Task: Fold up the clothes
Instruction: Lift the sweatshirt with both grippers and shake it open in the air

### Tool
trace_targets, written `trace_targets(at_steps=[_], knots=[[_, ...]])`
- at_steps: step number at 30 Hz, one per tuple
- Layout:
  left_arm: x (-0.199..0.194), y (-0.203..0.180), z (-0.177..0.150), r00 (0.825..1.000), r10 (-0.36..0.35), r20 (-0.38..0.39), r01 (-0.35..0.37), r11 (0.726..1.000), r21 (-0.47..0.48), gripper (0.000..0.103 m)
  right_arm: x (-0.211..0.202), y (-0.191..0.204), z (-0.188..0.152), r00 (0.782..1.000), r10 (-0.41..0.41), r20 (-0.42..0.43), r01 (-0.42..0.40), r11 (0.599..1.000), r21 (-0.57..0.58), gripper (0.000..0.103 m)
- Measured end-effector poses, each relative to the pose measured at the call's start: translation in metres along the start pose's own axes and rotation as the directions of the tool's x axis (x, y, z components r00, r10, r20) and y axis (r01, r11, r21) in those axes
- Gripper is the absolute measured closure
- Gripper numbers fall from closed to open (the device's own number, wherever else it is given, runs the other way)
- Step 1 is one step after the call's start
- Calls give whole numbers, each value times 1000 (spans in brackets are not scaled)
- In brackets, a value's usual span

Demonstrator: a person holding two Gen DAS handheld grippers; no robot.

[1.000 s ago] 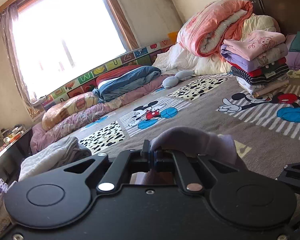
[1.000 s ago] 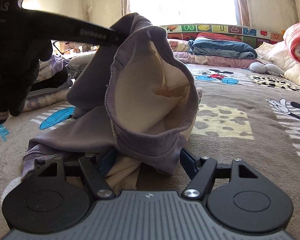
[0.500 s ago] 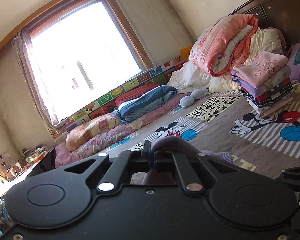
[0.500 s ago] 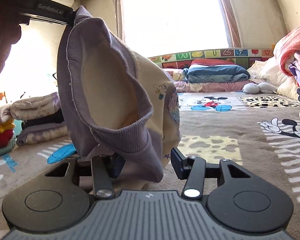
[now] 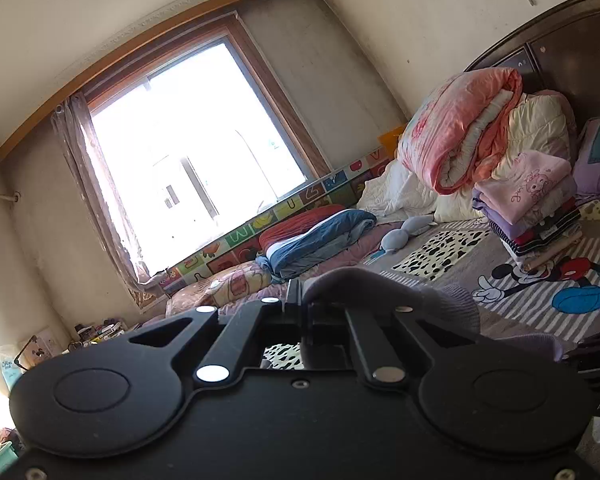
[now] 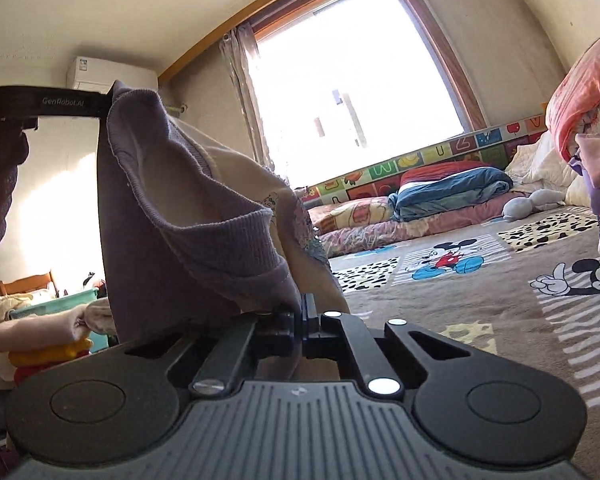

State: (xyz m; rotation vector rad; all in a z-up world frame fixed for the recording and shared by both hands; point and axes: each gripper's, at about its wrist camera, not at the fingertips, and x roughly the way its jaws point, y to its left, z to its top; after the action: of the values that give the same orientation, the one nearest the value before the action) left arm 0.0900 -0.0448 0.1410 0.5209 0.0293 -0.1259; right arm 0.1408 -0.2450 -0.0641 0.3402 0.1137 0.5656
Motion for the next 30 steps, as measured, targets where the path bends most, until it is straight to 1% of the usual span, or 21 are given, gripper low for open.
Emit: trace_targets(at_steps=[4,8,16,18,21,25,30], knots=[[-24,7,6,999,5,35,-4,1000,-27,101,-29,4,24,998,-9,68,9,1000,-9,98],[-47,11,13,997,-3,72,7,998,-62,101,-57,9,53,990,-16,140,21,999,-29,98],[-96,19,27,987,-29,161,53,988,-144,101,-109,28,110,969,20,246,5,995,-102,99],[-111,21,30,983,-42,179,72,984,-165,101,-120,33,121,964,29,263,6,992,-129,99],[-129,21,32,981,-39,190,72,982,-172,101,-141,42,133,954,39,297,9,987,-159,99],[-150,24,29,982,-45,184,84,974,-209,101,-167,54,144,948,64,310,-5,982,-187,99],[-177,17,15,982,-73,176,118,958,-261,101,-193,64,147,955,83,284,-19,975,-222,99]])
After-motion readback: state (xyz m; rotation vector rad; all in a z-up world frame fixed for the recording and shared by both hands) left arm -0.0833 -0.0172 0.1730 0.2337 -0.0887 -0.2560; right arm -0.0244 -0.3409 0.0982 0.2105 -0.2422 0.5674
